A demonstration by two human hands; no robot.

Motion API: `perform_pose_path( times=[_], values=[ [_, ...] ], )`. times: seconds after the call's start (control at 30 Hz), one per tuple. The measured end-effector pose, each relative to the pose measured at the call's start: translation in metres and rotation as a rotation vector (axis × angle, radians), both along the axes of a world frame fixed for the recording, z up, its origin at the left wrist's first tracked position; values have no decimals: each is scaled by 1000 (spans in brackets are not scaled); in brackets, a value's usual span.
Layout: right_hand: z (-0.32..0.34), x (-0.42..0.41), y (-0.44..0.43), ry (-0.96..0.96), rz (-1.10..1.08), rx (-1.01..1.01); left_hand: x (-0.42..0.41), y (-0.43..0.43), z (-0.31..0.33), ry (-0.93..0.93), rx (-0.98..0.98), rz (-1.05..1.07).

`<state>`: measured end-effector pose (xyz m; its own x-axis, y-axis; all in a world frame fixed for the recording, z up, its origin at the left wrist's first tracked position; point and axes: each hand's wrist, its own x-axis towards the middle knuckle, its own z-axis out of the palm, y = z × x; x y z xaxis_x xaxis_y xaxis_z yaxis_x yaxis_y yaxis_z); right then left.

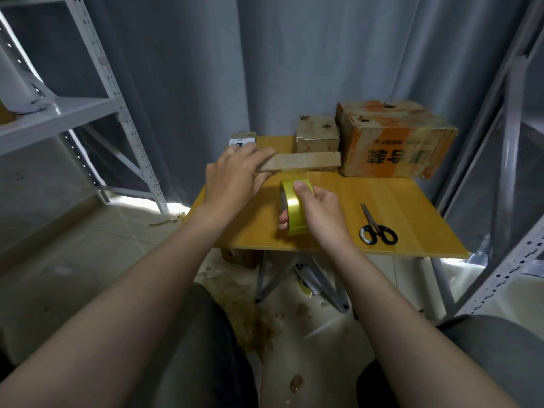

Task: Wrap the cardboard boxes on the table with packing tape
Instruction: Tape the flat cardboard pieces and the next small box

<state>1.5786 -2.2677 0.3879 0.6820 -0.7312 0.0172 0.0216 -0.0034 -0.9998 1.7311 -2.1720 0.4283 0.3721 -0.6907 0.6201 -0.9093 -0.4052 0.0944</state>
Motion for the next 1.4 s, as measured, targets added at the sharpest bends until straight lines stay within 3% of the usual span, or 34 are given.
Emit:
perform_pose_path(
  times=[0.2,0.3,0.43,0.57,1.0,1.4],
  values=[
    [20,-8,6,-169,116,-151,-1,12,35,10,-58,2],
    [22,-8,10,-174,28,-304,-4,17,45,-16,-72,-1],
    [23,0,13,-134,-67,-362,-12,21,44,-13,-81,49],
    [7,-2,9,-22,-83,-217,-14,24,49,-49,-101,40],
    [-16,-3,14,-16,-29,-251,-3,27,52,101,-74,25],
    [-25,-2,5,158,-100,-229,-8,30,57,54,-94,-19]
  ],
)
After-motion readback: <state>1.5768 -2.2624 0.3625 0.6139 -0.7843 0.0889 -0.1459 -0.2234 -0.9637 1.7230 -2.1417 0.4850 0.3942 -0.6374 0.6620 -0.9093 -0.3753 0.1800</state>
